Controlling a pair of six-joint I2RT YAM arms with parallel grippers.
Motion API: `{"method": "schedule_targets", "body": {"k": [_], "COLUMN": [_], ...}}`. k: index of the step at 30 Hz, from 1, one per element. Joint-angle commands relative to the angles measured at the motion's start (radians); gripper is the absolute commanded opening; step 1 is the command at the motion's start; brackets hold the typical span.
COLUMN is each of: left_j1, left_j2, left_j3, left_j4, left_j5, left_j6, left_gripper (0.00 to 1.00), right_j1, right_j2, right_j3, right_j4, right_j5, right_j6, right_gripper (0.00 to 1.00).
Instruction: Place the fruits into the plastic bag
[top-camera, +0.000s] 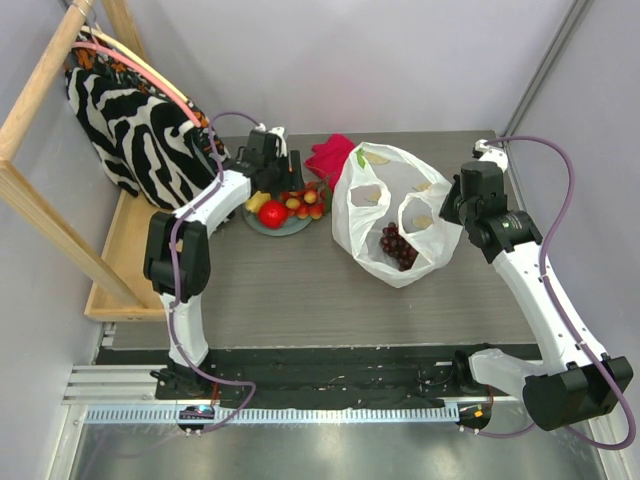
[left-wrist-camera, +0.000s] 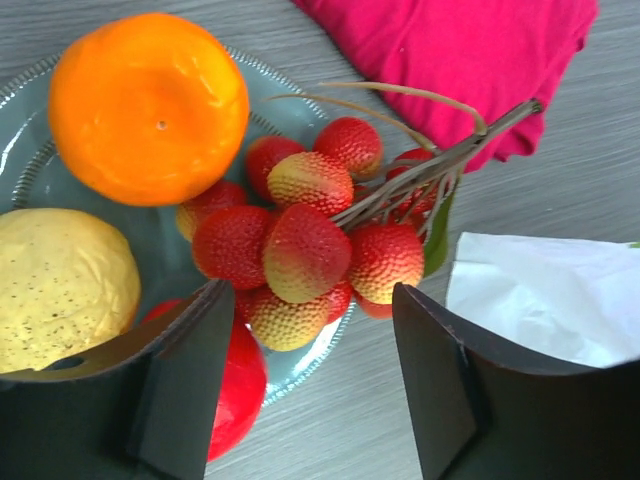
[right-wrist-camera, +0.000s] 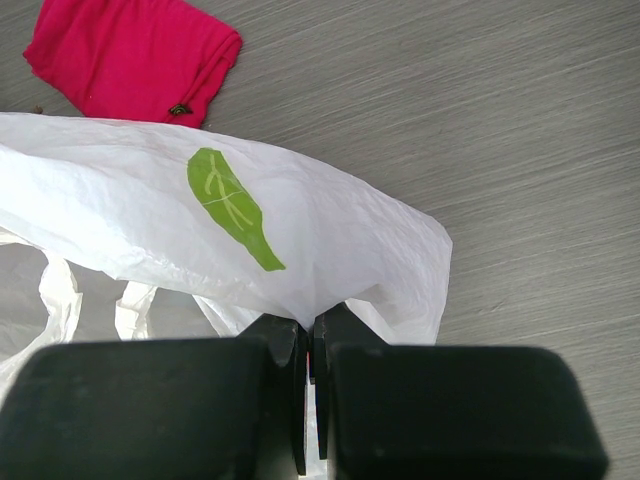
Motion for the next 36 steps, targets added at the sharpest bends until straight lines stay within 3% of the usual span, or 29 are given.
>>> {"method": "schedule_targets", "body": {"k": [1, 21, 35, 36], "left_j1": [0.003, 0.004, 0.003, 0.004], "left_j2": [0.011, 0.137, 0.119, 0.114], "left_j3": [0.055, 0.155, 0.15, 0.146], "left_j4": [-0.008, -0.041, -0.048, -0.045], "left_j5": [-0.041, 0.004, 0.023, 0.027], "left_j6": [0.046, 0.024, -0.009, -0.018], "left_gripper": [0.7, 0.66, 0.32, 0.25], "right_j1": [0.0, -0.001, -0.001, -0.003], "right_j2": [-0.007, 0.047, 0.049, 0.05], "right_j3": [0.021, 0.047, 0.029, 0.03], "right_j4": [0.042, 0.048, 0.062, 0.06], "right_j5": [-0.002, -0.014, -0.022, -0.022], "right_j6": [0.015, 0.015, 0.026, 0.026], "right_gripper": [0.01, 0.01, 0.01, 0.01]}}
